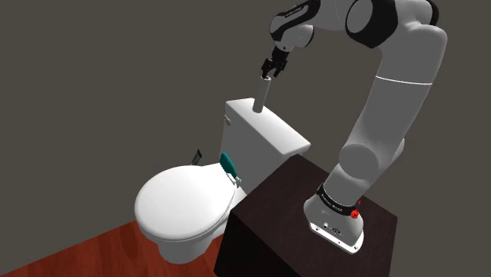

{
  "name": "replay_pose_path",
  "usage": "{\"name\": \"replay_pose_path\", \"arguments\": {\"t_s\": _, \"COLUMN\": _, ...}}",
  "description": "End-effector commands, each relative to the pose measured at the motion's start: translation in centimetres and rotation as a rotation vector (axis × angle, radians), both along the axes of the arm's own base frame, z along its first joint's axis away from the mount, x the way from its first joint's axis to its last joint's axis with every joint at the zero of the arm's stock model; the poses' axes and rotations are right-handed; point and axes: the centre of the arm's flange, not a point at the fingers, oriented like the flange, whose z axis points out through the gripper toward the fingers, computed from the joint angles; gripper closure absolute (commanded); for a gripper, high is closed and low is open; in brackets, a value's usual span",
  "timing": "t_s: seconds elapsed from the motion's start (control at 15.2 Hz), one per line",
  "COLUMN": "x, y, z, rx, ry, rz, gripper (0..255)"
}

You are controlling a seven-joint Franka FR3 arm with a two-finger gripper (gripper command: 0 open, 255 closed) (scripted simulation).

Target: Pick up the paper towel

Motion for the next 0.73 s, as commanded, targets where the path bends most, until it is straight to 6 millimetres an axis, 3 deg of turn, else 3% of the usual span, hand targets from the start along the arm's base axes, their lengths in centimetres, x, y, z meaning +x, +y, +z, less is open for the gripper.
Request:
{"name": "replay_pose_path", "arguments": {"t_s": 0.0, "x": 0.0, "y": -0.2, "z": -1.0, "rx": -0.001, "ry": -0.001, "rz": -0.001, "gripper": 0}}
{"name": "replay_pose_path", "arguments": {"t_s": 0.33, "x": 0.0, "y": -0.2, "z": -2.9, "rx": -0.001, "ry": -0.001, "rz": -0.001, "gripper": 0}}
{"name": "replay_pose_path", "arguments": {"t_s": 0.4, "x": 0.0, "y": -0.2, "z": -2.9, "rx": -0.001, "ry": -0.001, "rz": -0.001, "gripper": 255}}
{"name": "replay_pose_path", "arguments": {"t_s": 0.66, "x": 0.1, "y": -0.1, "z": -2.9, "rx": -0.001, "ry": -0.001, "rz": -0.001, "gripper": 255}}
